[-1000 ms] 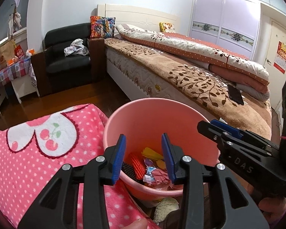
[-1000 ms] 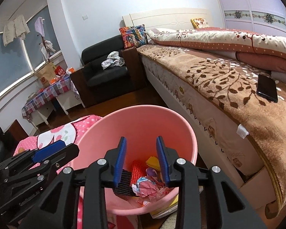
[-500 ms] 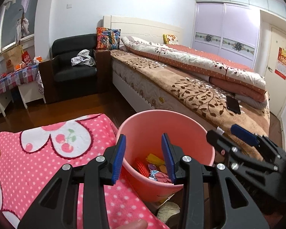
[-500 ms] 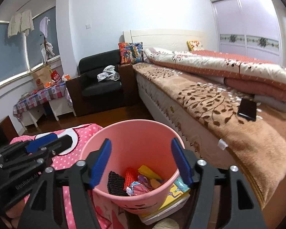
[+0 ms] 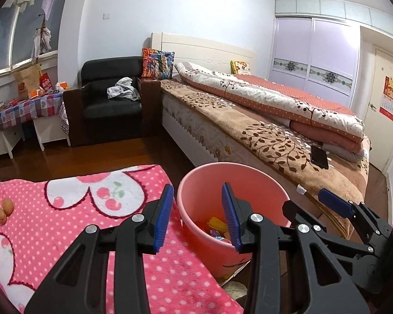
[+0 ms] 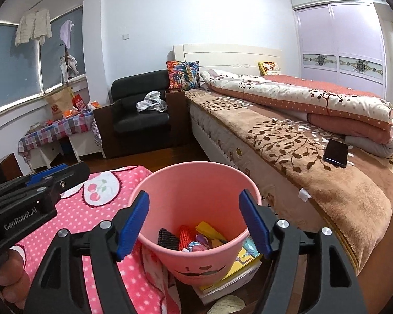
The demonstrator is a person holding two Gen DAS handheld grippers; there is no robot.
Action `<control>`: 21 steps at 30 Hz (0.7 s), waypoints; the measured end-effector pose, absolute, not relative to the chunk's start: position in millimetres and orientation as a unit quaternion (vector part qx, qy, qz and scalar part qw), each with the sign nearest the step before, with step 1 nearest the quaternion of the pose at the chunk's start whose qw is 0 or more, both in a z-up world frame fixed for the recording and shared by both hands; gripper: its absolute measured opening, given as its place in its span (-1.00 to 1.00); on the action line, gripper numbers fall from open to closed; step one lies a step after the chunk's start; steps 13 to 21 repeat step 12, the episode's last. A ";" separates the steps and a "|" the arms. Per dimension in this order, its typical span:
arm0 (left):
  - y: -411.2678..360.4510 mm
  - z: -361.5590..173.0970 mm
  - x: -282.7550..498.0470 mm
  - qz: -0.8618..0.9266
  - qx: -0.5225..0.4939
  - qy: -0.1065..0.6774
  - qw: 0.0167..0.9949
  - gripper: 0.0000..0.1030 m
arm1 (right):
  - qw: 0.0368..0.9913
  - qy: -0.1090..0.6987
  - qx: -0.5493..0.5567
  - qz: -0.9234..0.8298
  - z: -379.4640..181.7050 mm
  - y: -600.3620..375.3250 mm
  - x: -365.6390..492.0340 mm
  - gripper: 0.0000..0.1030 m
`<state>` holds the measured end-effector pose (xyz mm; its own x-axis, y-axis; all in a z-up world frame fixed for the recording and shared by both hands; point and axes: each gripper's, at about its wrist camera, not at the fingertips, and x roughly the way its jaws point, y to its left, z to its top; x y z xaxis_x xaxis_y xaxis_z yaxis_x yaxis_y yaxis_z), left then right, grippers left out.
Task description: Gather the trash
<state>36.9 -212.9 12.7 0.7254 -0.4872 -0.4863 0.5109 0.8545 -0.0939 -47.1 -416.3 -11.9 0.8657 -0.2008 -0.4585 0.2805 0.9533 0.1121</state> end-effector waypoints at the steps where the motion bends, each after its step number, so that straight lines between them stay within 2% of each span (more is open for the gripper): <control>1: -211.9 13.6 36.3 -0.268 0.023 0.254 0.929 -0.25 | 0.962 0.227 0.087 -0.125 -11.0 -414.7 -48.0 0.36; 21: -203.9 17.0 32.0 -0.255 0.030 0.251 0.933 -0.25 | 0.964 0.225 0.078 -0.120 -1.6 -401.6 -52.3 0.36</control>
